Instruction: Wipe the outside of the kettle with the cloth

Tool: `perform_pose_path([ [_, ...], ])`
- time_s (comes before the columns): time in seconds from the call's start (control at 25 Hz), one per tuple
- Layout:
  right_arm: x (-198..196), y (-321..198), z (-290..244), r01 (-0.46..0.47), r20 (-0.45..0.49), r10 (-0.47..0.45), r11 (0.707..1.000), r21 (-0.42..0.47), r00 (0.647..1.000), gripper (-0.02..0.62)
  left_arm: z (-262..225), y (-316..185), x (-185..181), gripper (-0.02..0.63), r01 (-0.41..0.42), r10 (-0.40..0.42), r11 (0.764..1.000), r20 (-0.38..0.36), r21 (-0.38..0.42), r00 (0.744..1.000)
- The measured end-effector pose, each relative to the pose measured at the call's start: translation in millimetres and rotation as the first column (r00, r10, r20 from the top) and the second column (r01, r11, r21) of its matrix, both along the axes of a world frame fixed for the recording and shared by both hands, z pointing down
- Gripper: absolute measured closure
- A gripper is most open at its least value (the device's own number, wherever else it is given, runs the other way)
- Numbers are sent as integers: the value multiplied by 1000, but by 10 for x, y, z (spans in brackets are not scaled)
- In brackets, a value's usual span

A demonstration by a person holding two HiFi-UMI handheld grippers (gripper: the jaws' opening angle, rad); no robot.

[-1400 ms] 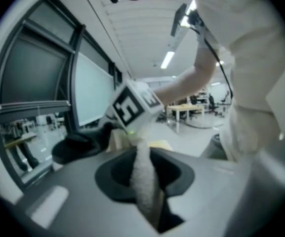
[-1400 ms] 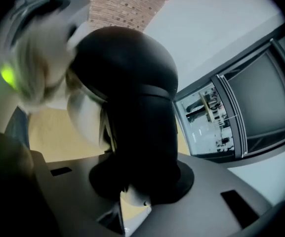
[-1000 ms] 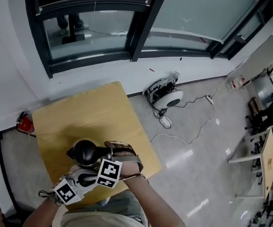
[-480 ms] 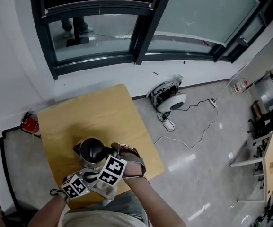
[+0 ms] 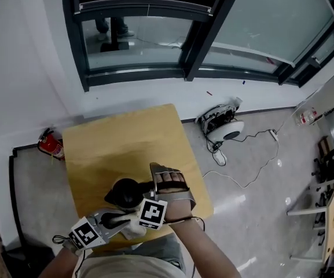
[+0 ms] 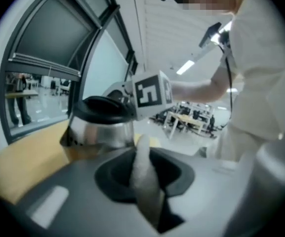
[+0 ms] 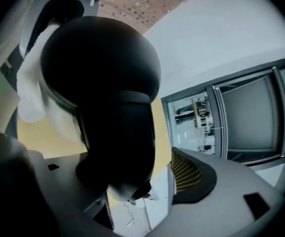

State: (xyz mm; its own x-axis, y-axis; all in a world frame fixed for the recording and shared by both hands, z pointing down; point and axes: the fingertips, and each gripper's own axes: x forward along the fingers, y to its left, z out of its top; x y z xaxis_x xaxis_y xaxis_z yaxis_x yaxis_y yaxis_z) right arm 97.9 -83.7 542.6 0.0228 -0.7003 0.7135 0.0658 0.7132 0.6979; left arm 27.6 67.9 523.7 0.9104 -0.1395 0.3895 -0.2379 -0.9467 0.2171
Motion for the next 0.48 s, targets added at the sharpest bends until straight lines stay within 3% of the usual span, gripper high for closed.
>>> perform_pose_path([
  [0.08, 11, 22, -15, -36, -19, 37, 998, 46, 999, 279, -20, -10, -6, 540, 9, -9, 1000, 9, 3, 1000],
  [0.2, -26, 173, -46, -109, 118, 101, 992, 66, 988, 267, -262, -5, 3, 540, 16, -15, 998, -27, 66, 1000],
  [0.32, 12, 244, -144, -50, 154, 22, 982, 182, 988, 267, -700, -145, 52, 540, 64, -47, 992, -150, 109, 987],
  [0.48, 132, 465, -350, 1, 233, -71, 957, 290, 970, 267, -840, -302, -19, 540, 99, -92, 995, -206, 24, 974],
])
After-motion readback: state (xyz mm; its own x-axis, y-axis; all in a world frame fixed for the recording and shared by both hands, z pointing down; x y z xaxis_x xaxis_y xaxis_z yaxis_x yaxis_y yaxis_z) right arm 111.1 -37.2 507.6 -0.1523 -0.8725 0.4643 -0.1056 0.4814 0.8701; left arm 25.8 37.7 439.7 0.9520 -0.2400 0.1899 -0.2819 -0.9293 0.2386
